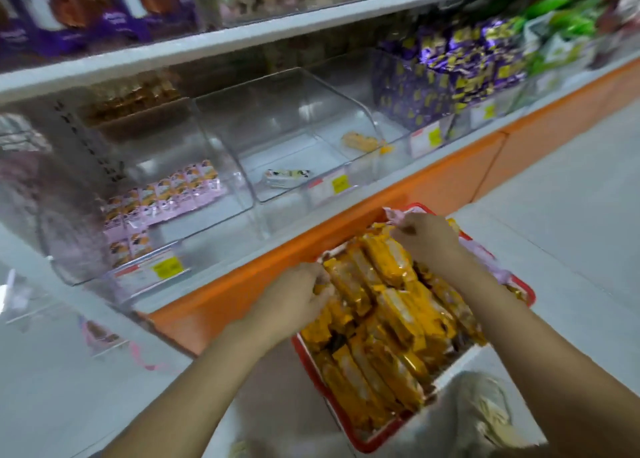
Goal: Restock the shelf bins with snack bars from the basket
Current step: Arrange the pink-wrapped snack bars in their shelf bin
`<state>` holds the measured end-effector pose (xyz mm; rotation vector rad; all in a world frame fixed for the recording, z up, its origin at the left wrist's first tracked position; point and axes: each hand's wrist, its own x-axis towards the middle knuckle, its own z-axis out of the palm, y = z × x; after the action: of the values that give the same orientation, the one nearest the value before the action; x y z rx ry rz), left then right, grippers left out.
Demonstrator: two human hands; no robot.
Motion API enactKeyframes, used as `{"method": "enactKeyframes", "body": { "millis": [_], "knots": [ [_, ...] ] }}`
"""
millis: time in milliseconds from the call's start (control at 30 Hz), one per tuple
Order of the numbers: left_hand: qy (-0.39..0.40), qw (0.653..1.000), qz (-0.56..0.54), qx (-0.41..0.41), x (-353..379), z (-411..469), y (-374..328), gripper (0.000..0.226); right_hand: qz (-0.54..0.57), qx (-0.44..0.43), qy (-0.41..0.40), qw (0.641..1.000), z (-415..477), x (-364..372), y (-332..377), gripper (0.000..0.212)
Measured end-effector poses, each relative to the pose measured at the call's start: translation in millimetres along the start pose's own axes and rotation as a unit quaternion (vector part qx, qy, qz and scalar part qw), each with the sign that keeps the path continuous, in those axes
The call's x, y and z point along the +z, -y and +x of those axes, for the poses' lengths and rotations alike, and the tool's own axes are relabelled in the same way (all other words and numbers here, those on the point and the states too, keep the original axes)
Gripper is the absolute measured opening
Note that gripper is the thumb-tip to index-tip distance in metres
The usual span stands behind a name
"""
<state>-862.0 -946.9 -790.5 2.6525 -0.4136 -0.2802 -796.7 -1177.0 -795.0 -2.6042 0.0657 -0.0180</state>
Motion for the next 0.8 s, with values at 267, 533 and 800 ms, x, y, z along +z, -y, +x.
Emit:
{"method": "enactKeyframes", "body": {
  "millis": [267,533,800],
  "knots": [
    [0.062,0.994,0.073,0.052,45.9,48.0,-38.7,0.063,-0.065,0.22,0.034,0.973,-1.3,-21.1,-131.0,0.067],
    [0.128,0.989,0.07,0.037,56.5,84.7,-50.5,0.062,-0.005,0.254,0.015,0.967,-2.3,-2.7,-156.2,0.05],
    [0.125,0.988,0.086,0.023,55.8,98.5,-62.8,0.05,-0.019,0.326,0.09,0.941,1.0,0.0,-161.0,0.039]
  ]
}}
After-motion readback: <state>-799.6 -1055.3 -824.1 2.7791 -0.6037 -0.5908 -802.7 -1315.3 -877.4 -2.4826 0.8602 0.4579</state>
